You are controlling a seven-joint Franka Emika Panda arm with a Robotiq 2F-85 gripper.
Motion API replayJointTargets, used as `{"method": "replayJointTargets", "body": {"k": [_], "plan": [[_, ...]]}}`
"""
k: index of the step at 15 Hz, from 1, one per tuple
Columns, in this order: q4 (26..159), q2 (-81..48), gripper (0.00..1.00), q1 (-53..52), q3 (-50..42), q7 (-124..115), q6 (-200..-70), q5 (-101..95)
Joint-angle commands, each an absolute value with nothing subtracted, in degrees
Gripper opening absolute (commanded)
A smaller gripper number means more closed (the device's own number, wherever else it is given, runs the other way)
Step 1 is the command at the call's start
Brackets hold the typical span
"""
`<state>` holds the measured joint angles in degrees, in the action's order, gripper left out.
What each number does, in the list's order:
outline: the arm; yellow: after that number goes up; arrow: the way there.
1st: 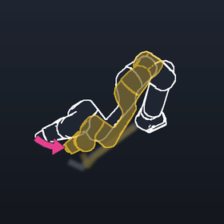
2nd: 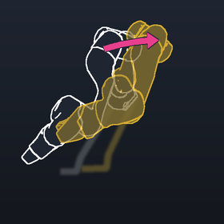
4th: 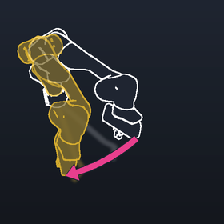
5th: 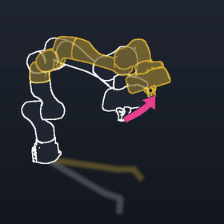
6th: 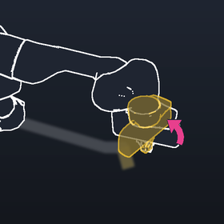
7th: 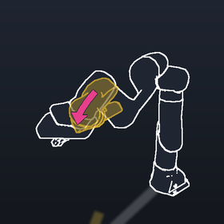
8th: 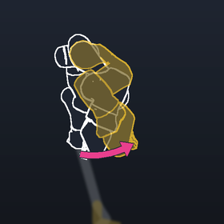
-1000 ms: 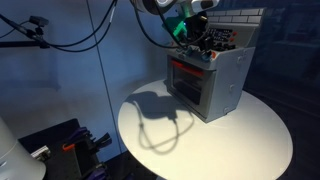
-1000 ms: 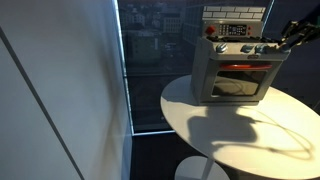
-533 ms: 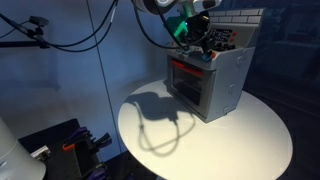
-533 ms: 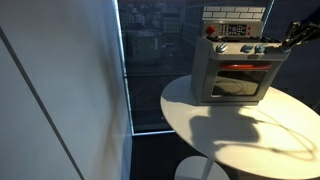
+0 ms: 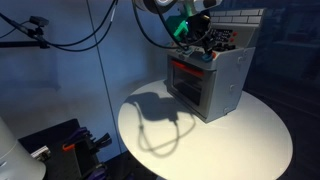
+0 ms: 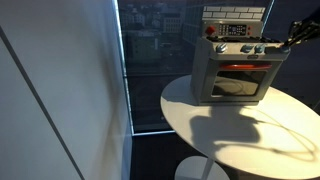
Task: Turn the knob on the right in a clockwise direction
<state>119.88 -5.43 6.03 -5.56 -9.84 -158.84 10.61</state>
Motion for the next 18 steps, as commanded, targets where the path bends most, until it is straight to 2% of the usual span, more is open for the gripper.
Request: {"method": "replayJointTargets", "body": {"k": [1,18], "plan": [[119.24,-5.38,0.06,6.08,-5.71,-11.40,-158.77,11.72],[119.83,-3.53,0.06,6.43,-5.85,-19.90,-155.43,23.38]]}}
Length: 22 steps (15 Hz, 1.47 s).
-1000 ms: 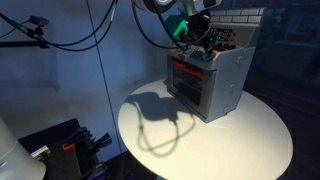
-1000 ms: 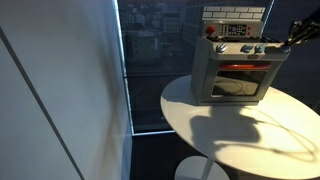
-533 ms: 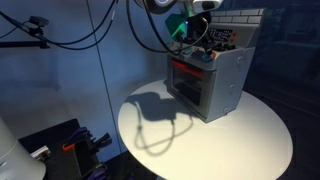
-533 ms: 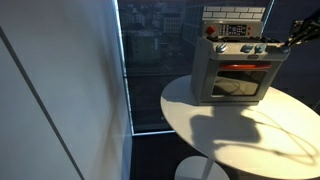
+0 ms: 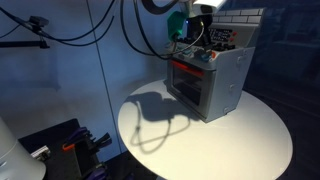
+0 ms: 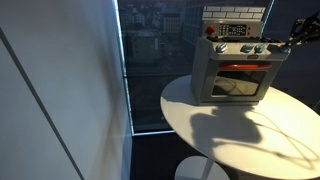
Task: Turn the knob on the right in a clockwise direction
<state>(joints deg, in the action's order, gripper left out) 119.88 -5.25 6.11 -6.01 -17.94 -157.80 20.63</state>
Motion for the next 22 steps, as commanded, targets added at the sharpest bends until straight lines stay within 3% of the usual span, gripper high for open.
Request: {"method": "replayJointTargets", "body": {"k": [1,16,17,19,22], "plan": [[119.87,-3.45,0.06,6.47,-5.82,-20.03,-155.28,24.46],[120.78,-2.42,0.05,6.80,-5.67,-18.89,-155.48,39.34],[120.82,-2.37,0.09,6.80,-5.72,-18.93,-155.30,39.32],[120.94,-2.22,0.39,6.79,-5.73,-18.85,-155.10,39.25],[121.20,-1.00,0.62,6.68,-5.65,-18.64,-154.41,39.11]]}}
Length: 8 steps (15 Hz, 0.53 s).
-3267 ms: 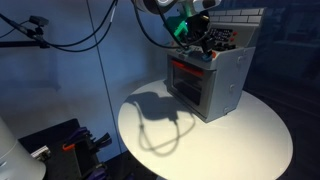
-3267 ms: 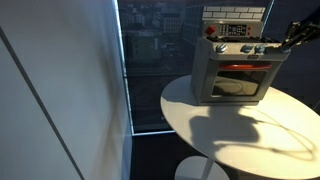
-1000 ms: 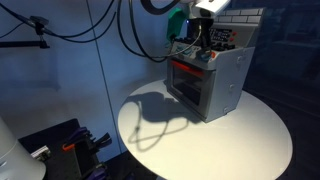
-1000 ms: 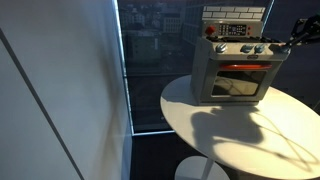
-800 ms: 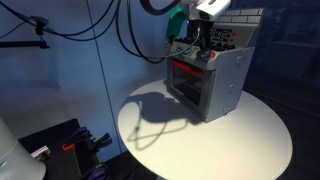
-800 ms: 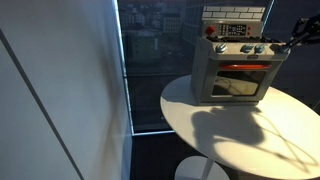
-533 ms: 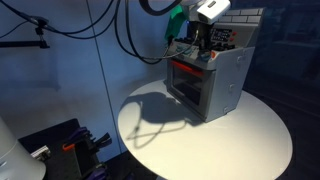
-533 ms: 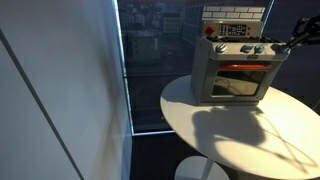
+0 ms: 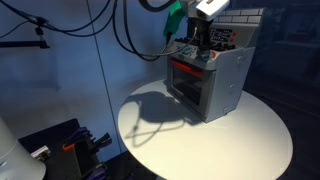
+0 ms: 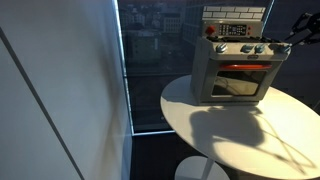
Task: Turn the knob on the right in a clockwise direction
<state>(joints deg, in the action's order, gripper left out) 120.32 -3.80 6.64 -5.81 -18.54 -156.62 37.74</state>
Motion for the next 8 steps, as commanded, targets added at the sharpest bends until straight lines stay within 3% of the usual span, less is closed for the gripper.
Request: {"method": "replayJointTargets", "body": {"k": [1,5,8], "plan": [[121.33,-0.46,0.70,6.63,-5.67,-18.63,-153.93,38.95],[121.80,1.56,0.99,6.59,-5.96,-18.46,-151.40,38.28],[122.39,3.13,1.00,6.64,-6.18,-18.73,-148.43,36.84]]}}
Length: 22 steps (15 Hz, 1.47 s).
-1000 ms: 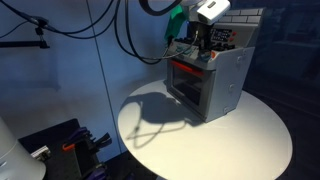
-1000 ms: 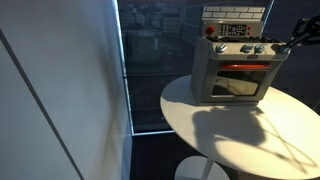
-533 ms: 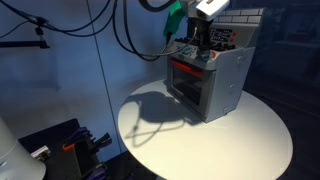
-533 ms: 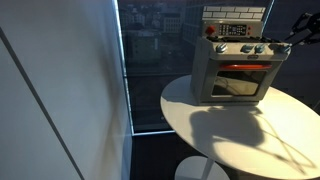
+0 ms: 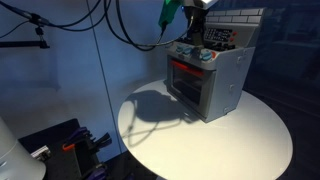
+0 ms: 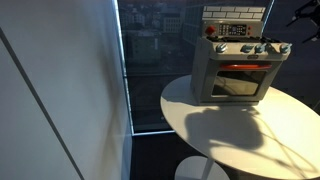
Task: Turn the knob on the right in a clockwise direction
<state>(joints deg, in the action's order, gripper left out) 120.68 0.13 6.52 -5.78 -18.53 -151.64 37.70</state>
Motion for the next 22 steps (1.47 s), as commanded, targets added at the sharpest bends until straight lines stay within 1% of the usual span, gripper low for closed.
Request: {"method": "replayJointTargets", "body": {"k": [1,5,16,22], "plan": [[122.64,3.65,1.00,6.68,-6.27,-18.83,-147.28,36.17],[123.35,5.64,1.00,7.04,-6.76,-19.99,-140.93,31.06],[121.85,9.77,1.00,8.13,-7.05,-20.94,-118.22,15.50],[121.70,12.05,1.00,8.25,-6.44,-21.32,-110.54,8.71]]}}
